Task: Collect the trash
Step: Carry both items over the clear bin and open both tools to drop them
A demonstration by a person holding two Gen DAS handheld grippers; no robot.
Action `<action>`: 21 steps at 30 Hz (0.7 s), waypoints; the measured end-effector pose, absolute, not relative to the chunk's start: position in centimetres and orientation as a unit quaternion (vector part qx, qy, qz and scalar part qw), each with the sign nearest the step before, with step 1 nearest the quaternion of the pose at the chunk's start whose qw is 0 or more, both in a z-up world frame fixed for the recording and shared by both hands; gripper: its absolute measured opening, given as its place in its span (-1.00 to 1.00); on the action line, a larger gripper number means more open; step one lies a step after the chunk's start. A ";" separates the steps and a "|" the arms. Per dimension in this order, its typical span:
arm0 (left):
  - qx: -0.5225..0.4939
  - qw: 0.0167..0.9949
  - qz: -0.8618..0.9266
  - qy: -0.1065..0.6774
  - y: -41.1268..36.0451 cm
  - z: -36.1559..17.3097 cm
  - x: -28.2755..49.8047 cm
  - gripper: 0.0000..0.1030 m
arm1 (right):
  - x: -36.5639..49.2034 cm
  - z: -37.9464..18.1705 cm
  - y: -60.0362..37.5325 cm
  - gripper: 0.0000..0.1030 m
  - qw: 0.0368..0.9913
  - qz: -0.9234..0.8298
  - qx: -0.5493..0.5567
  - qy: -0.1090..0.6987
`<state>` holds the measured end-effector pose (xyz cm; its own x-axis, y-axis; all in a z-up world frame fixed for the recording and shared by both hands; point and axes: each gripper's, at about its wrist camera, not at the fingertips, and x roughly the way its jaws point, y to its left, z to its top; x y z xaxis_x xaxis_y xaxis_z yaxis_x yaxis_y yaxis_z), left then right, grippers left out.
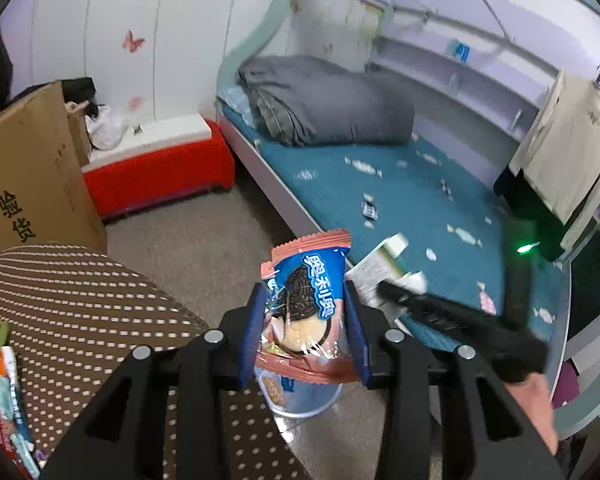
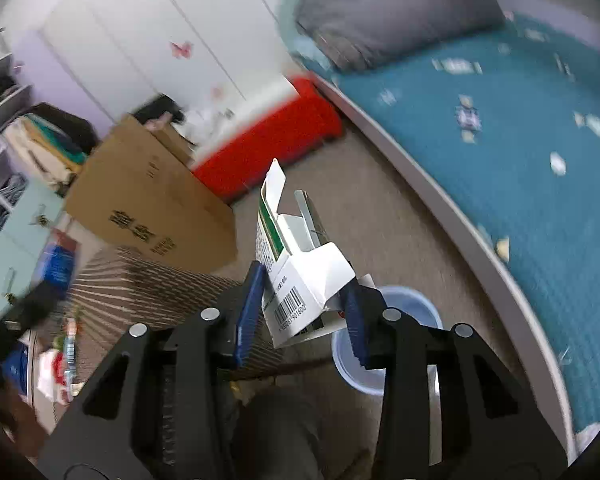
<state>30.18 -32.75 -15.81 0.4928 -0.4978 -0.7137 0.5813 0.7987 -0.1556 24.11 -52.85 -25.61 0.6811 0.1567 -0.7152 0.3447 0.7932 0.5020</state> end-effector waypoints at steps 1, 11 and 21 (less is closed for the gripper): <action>0.058 0.859 -0.314 0.401 -33.4 -16.4 30.4 -0.27 | 24.4 -26.9 -52.8 -0.24 0.853 -0.055 0.326 0.403; 0.107 0.813 -0.327 0.470 -38.4 -22.2 32.8 -0.27 | 23.4 -32.8 -56.3 0.53 0.814 -0.082 0.410 0.402; 0.139 0.798 -0.315 0.494 -40.9 -25.3 33.6 0.73 | 19.5 -26.5 -57.2 0.74 0.855 -0.078 0.382 0.343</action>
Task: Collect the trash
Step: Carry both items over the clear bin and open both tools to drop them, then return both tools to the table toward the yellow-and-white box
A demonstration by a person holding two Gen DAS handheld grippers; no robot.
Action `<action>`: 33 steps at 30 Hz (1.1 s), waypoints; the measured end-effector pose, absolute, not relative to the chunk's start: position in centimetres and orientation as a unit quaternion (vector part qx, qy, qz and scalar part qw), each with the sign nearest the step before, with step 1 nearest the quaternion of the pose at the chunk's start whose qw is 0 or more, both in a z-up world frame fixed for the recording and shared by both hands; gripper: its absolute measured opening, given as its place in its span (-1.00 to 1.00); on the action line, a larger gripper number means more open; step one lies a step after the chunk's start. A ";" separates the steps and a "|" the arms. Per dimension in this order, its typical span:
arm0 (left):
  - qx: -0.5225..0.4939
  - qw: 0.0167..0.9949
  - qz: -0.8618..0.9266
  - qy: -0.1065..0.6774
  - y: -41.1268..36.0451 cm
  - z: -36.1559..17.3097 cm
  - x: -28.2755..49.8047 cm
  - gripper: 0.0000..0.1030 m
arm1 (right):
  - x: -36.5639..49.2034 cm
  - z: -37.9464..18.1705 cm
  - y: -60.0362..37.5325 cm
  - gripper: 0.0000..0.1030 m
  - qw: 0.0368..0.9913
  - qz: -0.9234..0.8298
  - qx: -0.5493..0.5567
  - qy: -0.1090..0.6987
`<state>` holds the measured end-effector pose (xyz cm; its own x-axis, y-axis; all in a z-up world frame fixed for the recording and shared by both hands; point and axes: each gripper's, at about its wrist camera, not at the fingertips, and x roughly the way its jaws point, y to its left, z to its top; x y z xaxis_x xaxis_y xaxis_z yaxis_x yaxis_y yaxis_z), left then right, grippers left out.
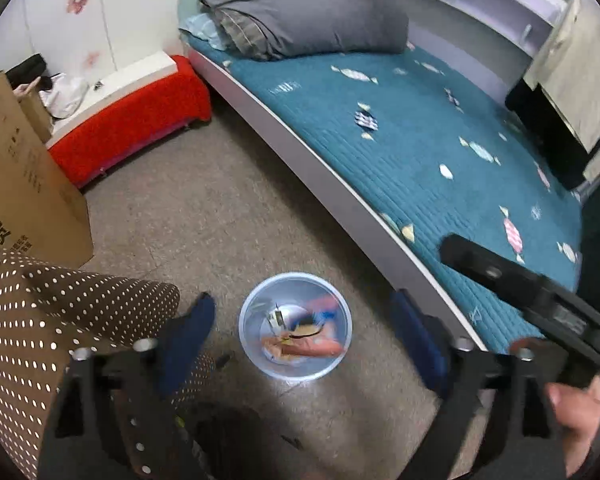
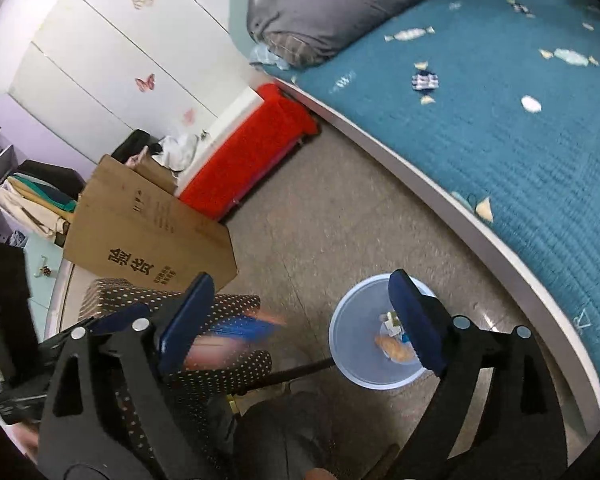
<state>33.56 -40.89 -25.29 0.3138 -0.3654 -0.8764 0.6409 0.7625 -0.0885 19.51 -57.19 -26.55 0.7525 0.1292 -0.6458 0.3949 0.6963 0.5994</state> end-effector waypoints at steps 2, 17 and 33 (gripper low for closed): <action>0.128 0.801 -0.312 0.494 -40.8 -25.1 33.4 0.73 | 19.1 -25.8 -56.8 0.81 0.860 -0.075 0.375 0.338; 0.106 0.860 -0.280 0.413 -34.8 -19.0 29.1 0.82 | 16.6 -20.2 -52.3 0.88 0.886 -0.074 0.347 0.299; 0.087 0.900 -0.241 0.351 -25.5 -14.2 25.6 0.83 | 15.9 -14.0 -45.0 0.88 0.913 -0.034 0.298 0.276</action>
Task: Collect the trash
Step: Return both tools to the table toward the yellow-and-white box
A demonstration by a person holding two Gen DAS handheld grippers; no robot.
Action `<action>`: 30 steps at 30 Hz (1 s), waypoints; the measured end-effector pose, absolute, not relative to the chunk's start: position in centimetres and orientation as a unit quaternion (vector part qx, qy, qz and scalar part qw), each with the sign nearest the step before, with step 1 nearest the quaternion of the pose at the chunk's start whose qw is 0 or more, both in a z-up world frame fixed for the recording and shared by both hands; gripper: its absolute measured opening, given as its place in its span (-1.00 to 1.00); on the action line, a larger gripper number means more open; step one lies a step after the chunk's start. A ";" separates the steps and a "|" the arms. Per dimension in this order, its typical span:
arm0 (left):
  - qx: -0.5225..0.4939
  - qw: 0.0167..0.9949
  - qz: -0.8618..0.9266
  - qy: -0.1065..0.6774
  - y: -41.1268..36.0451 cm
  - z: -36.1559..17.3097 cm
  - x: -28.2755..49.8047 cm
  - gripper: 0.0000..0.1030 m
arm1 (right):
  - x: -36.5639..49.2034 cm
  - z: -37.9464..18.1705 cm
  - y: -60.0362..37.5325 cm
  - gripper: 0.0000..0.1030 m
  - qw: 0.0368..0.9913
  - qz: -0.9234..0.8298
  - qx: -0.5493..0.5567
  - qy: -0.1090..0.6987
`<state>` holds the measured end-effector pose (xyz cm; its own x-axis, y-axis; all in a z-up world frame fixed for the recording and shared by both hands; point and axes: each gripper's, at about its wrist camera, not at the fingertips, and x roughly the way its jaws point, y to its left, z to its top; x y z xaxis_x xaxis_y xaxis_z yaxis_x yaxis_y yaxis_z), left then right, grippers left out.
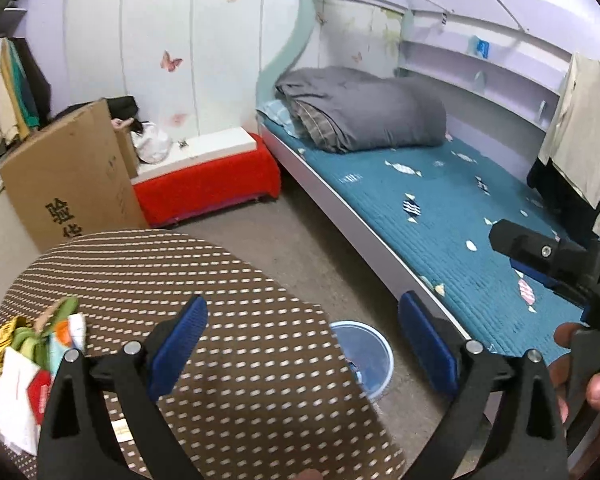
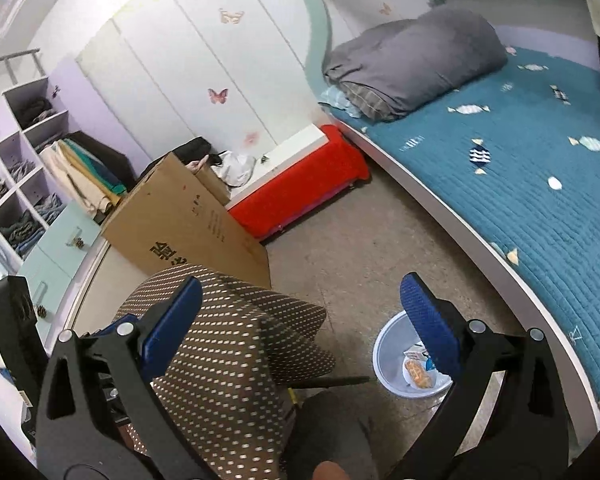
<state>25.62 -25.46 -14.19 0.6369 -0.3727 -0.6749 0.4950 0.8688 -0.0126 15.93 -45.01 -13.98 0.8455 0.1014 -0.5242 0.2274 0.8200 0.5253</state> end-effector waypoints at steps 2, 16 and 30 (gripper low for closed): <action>0.081 0.906 -0.234 0.343 -23.9 -13.6 25.0 0.83 | 15.9 -13.4 -43.9 0.88 0.915 -0.026 0.292 0.277; 0.039 0.928 -0.173 0.327 -12.3 -12.7 22.5 0.83 | 17.3 -11.0 -33.6 0.88 0.929 0.049 0.218 0.295; -0.004 0.940 -0.061 0.336 1.8 -15.0 20.5 0.83 | 19.2 -12.8 -23.1 0.88 0.916 0.139 0.155 0.343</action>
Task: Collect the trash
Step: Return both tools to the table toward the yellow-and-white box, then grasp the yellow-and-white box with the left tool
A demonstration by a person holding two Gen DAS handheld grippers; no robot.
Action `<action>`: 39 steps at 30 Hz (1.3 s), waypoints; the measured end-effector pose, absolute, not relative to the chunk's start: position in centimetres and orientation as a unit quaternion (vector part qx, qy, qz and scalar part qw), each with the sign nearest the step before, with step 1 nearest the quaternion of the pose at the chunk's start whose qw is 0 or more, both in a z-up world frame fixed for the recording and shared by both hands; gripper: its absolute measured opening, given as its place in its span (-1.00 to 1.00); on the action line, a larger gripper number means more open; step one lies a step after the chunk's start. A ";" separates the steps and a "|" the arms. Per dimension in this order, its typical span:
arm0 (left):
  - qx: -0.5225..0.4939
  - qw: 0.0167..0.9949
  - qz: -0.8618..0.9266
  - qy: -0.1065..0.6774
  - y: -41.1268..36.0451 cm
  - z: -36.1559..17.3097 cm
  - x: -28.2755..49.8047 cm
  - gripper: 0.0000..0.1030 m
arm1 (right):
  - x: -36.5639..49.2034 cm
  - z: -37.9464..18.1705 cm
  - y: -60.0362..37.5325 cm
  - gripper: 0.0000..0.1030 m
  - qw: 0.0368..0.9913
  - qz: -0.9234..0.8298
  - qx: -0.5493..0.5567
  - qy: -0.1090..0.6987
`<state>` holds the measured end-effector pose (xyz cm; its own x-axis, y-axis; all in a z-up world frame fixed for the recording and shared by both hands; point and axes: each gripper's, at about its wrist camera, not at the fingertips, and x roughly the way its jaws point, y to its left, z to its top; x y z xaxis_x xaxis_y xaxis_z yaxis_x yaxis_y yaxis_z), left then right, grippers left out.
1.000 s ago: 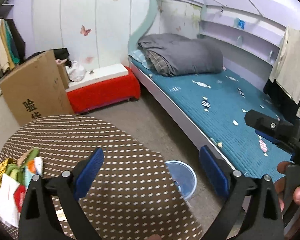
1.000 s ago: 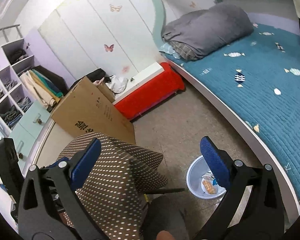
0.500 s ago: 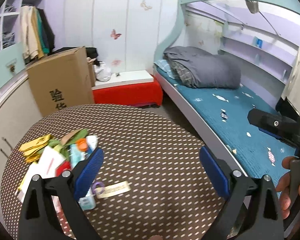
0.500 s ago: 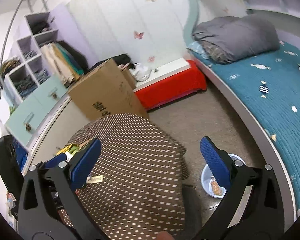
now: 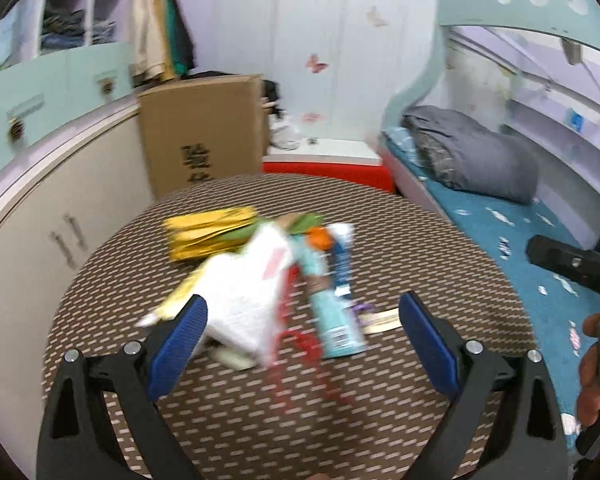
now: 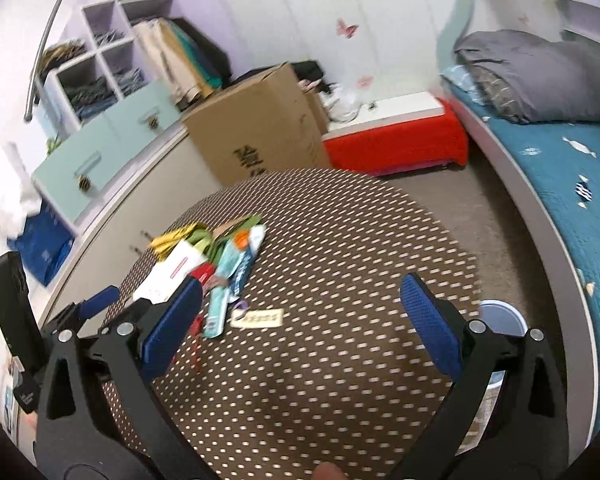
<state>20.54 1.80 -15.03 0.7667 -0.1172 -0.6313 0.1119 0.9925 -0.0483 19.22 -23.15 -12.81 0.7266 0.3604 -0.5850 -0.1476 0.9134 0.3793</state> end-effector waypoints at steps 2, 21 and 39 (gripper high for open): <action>-0.009 0.939 -0.050 0.339 3.3 -15.5 20.4 0.83 | 19.5 -13.2 -21.6 0.88 0.913 0.150 0.146 0.350; 0.034 0.918 -0.030 0.393 10.7 -20.4 24.7 0.83 | 21.2 -16.2 -15.4 0.88 0.893 0.186 0.110 0.395; -0.044 0.916 0.000 0.400 13.8 -20.9 21.9 0.16 | 25.4 -16.9 -6.0 0.88 0.860 0.241 0.105 0.438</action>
